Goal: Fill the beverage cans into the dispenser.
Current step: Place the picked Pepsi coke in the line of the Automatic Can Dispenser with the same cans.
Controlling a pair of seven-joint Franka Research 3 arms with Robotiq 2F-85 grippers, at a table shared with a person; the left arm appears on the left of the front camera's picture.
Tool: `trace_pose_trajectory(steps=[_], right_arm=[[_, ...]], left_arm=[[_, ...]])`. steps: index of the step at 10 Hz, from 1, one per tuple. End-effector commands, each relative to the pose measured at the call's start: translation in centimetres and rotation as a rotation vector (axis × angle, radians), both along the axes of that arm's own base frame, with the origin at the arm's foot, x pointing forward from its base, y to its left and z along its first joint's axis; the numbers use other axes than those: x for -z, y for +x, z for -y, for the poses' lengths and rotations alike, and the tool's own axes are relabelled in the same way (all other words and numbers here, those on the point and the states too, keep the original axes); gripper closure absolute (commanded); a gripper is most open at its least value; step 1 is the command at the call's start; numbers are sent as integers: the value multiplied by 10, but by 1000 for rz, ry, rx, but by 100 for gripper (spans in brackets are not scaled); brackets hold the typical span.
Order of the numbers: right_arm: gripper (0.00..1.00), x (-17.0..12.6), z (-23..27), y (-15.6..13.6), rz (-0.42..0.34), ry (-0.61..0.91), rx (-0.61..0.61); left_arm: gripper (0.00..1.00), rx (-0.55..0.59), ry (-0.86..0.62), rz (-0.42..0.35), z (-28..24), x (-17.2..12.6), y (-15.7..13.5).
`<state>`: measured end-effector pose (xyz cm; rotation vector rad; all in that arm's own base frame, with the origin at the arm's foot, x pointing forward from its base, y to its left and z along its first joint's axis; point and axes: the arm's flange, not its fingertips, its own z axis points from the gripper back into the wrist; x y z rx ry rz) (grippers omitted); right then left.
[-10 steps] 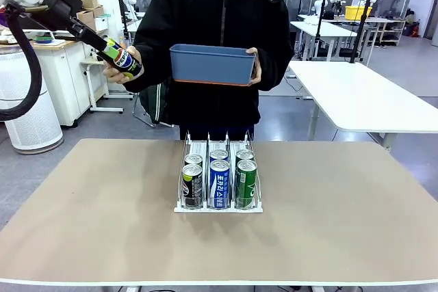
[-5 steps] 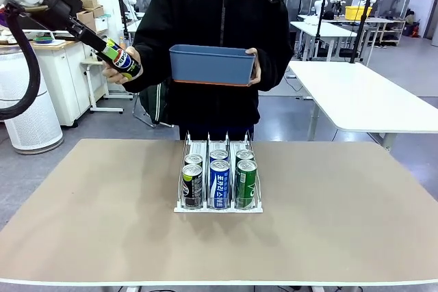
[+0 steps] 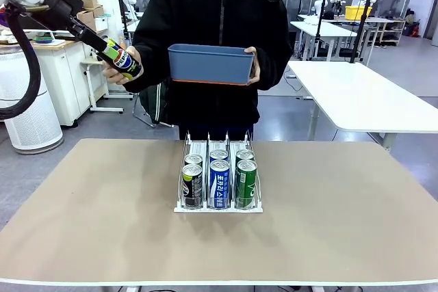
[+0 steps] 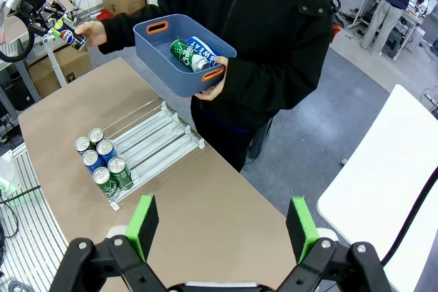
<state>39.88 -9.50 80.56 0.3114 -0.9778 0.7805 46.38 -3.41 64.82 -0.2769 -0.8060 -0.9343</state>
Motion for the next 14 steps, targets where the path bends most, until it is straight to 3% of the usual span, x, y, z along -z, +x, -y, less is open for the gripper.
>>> trace_pose_trajectory(steps=[1,7,8,10,14], right_arm=[[0,1,-1,-1,-1,2,-3],[0,1,-1,-1,-1,2,-3],[0,1,-1,-1,-1,2,-3],[0,1,-1,-1,-1,2,-3],[0,1,-1,-1,-1,2,-3]], left_arm=[[93,-5,-14,-1,-3,0,0],[93,-5,-14,-1,-3,0,0],[42,1,0,-3,0,1,1],[42,-15,28,-26,2,-7,-14],[42,-21,32,-1,2,-11,-29]])
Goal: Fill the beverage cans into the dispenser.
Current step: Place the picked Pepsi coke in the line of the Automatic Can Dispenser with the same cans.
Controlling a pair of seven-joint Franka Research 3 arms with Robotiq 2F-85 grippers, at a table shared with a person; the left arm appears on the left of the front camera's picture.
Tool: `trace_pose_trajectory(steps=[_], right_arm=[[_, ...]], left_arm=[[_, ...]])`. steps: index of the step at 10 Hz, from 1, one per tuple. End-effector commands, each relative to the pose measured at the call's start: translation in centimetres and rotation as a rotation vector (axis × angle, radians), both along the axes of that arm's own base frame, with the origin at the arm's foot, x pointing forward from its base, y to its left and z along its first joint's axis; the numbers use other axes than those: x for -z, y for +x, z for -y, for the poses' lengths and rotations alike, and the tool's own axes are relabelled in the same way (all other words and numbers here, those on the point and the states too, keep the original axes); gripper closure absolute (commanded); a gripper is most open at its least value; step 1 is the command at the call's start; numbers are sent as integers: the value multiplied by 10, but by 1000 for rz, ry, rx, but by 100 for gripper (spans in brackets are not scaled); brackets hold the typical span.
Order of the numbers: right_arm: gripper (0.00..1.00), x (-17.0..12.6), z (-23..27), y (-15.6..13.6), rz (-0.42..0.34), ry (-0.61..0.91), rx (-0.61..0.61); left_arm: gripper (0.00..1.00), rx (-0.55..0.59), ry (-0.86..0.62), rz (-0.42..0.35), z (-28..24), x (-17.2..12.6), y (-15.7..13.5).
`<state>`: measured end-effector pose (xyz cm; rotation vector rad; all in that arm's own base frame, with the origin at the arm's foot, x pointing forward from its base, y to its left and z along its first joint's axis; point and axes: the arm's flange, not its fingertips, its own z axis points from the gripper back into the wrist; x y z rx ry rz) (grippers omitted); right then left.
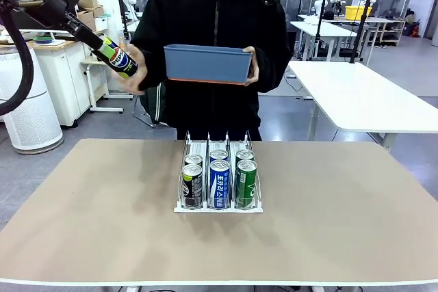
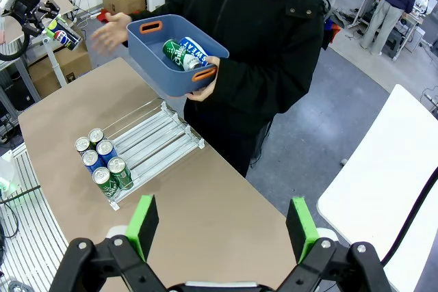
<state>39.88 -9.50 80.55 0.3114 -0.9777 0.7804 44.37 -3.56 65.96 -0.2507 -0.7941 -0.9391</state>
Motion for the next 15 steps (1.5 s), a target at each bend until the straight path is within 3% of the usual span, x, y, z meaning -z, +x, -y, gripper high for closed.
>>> trace_pose_trajectory(steps=[1,2,7,10,13,15], right_arm=[[0,1,-1,-1,-1,2,-3],[0,1,-1,-1,-1,2,-3],[0,1,-1,-1,-1,2,-3],[0,1,-1,-1,-1,2,-3],[0,1,-1,-1,-1,2,-3],[0,1,-1,-1,-1,2,-3]], left_arm=[[42,-13,-2,1,4,-2,-15],[42,-7,-3,-24,5,-6,-23],[42,-254,0,-248,67,-11,-101],[42,-206,9,-400,103,23,-131],[42,-141,5,-428,104,43,-122],[42,-195,42,-424,116,40,-134]])
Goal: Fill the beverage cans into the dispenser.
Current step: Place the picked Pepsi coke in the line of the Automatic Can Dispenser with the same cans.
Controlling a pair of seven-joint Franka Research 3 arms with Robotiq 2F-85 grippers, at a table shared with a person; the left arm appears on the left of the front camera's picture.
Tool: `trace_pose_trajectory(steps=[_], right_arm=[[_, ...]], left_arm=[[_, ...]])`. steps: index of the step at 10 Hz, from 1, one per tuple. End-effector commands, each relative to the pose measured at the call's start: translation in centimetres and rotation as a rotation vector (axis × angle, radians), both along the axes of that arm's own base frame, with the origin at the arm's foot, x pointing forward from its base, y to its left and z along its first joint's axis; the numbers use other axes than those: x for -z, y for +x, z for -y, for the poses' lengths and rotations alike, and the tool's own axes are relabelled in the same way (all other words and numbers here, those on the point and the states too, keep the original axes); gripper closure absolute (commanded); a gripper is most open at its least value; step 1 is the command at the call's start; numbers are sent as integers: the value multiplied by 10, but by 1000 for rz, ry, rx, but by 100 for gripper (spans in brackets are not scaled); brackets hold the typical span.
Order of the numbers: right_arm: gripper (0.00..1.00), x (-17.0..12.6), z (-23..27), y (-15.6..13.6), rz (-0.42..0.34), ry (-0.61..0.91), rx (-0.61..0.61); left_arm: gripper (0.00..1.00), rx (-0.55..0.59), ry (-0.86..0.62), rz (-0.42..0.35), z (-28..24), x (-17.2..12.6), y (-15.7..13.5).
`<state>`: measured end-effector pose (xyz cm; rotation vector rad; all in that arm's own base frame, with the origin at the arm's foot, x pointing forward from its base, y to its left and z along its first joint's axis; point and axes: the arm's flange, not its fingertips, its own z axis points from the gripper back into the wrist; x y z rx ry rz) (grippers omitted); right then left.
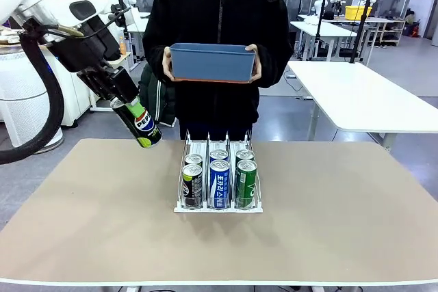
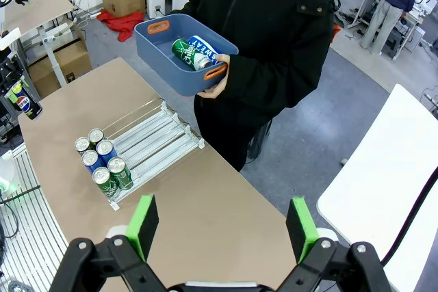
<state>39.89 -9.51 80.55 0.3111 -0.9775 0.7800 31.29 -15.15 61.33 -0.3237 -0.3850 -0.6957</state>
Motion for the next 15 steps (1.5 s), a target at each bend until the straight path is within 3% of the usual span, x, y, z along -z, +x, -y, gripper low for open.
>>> trace_pose_trajectory(steps=[1,4,5,9,11,15], right_arm=[[0,1,-1,-1,0,3,-3],[0,1,-1,-1,0,3,-3],[0,1,-1,-1,0,3,-3],[0,1,-1,-1,0,3,-3],[0,1,-1,-1,0,3,-3],[0,1,-1,-1,0,3,-3]], left_arm=[[42,-13,0,13,0,-6,-3],[42,1,0,5,0,-2,-1],[42,-70,49,-29,15,0,2],[42,-224,140,-24,83,18,-45],[42,-194,215,-16,113,42,-67],[42,-189,290,38,154,99,-73]])
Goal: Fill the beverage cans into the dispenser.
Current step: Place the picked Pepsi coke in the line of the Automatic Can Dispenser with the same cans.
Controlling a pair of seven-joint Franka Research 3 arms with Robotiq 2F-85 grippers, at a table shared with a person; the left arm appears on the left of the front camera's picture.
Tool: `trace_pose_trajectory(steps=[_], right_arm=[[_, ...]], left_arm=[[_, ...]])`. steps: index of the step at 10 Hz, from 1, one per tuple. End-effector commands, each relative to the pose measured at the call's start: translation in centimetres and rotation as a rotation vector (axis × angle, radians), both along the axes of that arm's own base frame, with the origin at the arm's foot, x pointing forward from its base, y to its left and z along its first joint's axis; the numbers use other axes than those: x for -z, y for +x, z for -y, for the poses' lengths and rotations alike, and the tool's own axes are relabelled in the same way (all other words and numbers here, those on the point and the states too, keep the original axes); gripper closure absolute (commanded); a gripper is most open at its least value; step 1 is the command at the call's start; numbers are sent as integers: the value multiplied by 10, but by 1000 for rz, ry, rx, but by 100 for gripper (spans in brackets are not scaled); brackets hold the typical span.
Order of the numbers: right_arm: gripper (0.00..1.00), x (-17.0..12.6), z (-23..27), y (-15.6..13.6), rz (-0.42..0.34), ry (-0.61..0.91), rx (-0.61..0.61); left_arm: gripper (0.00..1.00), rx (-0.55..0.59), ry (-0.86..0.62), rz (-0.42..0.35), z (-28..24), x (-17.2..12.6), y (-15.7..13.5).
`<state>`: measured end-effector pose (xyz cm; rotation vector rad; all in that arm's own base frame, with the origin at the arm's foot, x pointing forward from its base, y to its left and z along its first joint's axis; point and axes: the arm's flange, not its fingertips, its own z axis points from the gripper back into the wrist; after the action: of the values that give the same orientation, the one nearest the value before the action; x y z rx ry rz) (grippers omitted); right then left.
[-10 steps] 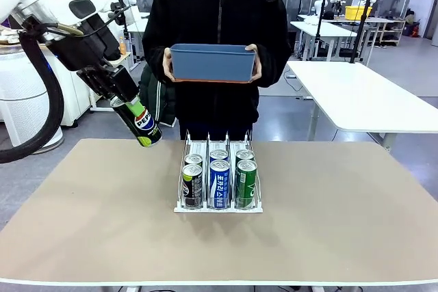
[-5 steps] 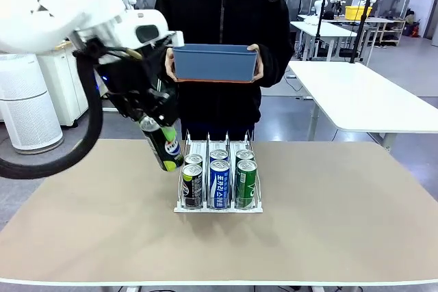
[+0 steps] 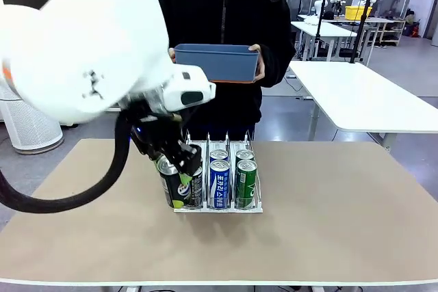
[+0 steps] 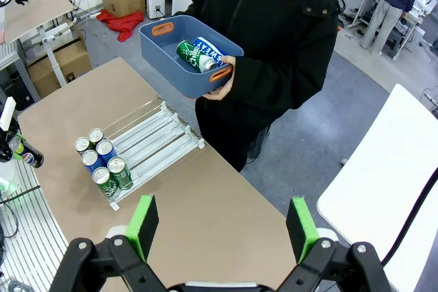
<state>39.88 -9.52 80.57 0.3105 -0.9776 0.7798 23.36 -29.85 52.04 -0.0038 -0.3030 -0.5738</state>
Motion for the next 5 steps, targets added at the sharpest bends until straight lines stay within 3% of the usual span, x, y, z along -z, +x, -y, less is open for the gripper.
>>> trace_pose_trajectory(steps=[1,4,5], right_arm=[[0,1,-1,-1,-1,3,-4],[0,1,-1,-1,-1,3,-4],[0,1,-1,-1,-1,3,-4]], left_arm=[[42,1,-26,37,9,18,13],[42,-3,-13,42,14,38,32],[42,14,-12,17,11,32,19]])
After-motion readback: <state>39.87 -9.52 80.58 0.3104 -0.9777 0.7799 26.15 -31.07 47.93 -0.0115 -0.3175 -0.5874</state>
